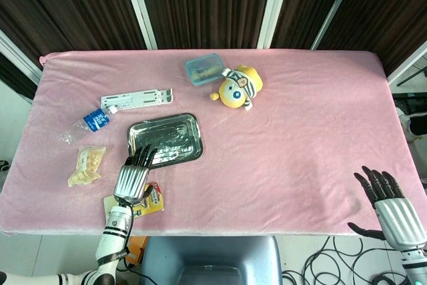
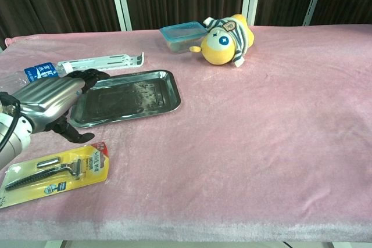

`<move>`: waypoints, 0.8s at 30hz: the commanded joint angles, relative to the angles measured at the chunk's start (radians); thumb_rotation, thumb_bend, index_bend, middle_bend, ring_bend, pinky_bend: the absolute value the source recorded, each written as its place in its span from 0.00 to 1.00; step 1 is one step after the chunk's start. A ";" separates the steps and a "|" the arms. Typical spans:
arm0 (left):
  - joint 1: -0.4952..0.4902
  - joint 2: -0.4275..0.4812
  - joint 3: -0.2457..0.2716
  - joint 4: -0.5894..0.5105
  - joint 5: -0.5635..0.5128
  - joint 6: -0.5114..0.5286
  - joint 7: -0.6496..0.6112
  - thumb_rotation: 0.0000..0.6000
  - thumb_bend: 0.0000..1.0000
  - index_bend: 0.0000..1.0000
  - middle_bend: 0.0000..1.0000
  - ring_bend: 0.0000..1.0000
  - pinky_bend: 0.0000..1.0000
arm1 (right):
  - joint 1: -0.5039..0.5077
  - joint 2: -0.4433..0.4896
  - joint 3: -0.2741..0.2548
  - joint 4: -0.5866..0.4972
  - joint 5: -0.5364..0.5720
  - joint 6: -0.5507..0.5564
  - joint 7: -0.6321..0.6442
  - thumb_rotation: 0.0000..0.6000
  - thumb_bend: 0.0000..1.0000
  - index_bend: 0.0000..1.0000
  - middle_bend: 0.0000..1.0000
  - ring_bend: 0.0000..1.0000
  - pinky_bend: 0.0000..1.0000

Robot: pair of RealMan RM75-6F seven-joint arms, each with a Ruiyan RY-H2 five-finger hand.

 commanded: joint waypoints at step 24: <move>0.049 0.127 0.002 -0.033 -0.027 0.036 -0.026 1.00 0.24 0.00 0.00 0.00 0.25 | 0.000 -0.002 0.001 -0.007 0.006 -0.012 -0.022 1.00 0.21 0.05 0.00 0.00 0.07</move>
